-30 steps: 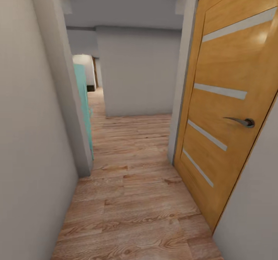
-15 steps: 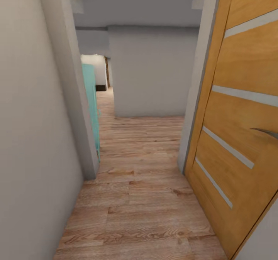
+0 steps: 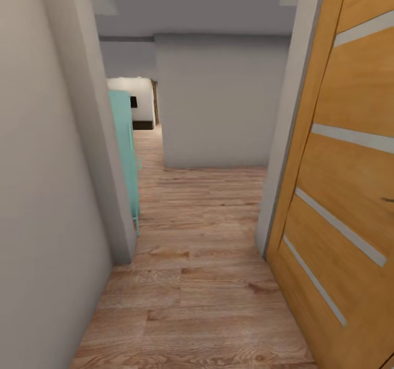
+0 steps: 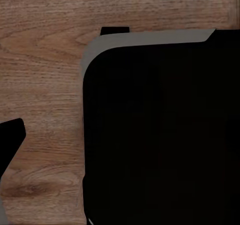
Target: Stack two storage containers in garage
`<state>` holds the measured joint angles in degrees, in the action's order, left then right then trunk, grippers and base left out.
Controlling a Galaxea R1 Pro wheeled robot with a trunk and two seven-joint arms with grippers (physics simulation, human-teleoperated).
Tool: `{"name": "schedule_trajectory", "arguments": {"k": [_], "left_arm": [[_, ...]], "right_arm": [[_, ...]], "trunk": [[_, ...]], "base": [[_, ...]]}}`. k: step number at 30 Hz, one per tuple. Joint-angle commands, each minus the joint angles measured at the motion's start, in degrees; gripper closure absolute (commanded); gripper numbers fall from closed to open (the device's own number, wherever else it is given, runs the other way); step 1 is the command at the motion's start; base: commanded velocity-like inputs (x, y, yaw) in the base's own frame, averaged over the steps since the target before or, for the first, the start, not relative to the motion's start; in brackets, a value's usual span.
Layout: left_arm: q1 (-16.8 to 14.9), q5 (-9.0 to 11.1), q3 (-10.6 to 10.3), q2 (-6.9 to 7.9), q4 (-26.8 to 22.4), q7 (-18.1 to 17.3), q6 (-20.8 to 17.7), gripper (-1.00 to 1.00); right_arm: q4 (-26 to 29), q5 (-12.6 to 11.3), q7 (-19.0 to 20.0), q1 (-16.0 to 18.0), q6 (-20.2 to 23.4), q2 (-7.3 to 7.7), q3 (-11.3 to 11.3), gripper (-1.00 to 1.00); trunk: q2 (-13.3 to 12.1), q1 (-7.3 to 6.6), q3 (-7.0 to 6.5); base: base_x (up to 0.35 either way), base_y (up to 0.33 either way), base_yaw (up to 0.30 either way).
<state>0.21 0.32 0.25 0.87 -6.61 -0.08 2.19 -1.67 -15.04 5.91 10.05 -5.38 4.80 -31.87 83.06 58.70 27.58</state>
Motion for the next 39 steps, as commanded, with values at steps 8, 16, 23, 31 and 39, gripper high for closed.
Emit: {"name": "schedule_trajectory", "arguments": {"k": [8,16,23,31,39], "left_arm": [[0.02,0.10,0.02,0.00,-0.07,0.01,0.09,-1.00],[0.01,0.12,0.02,0.00,-0.10,0.04,0.09,-1.00],[0.00,0.12,0.02,0.01,-0.07,0.02,0.09,-1.00],[0.02,0.12,0.02,0.01,-0.10,0.00,0.09,-1.00],[0.02,0.12,0.02,0.02,-0.08,0.04,0.09,-1.00]], "right_arm": [[-0.18,-0.61,0.33,0.07,-0.34,0.04,-0.38,-1.00],[-0.18,-0.61,0.33,0.08,-0.26,0.03,-0.38,-1.00],[-0.18,-0.61,0.33,0.09,-0.25,0.04,-0.38,-1.00],[-0.18,-0.61,0.33,0.09,-0.33,0.04,-0.38,-1.00],[-0.18,-0.61,0.33,0.08,-0.34,0.04,-0.38,-1.00]], "trunk": [[0.02,0.03,0.05],[0.02,0.03,0.05],[0.02,0.03,0.05],[0.02,0.03,0.05],[0.02,0.03,0.05]], "base": [[0.315,-0.103,0.000],[0.315,-0.103,0.000],[0.314,-0.103,0.000],[0.314,-0.103,0.136],[0.314,-0.103,0.180]]}}
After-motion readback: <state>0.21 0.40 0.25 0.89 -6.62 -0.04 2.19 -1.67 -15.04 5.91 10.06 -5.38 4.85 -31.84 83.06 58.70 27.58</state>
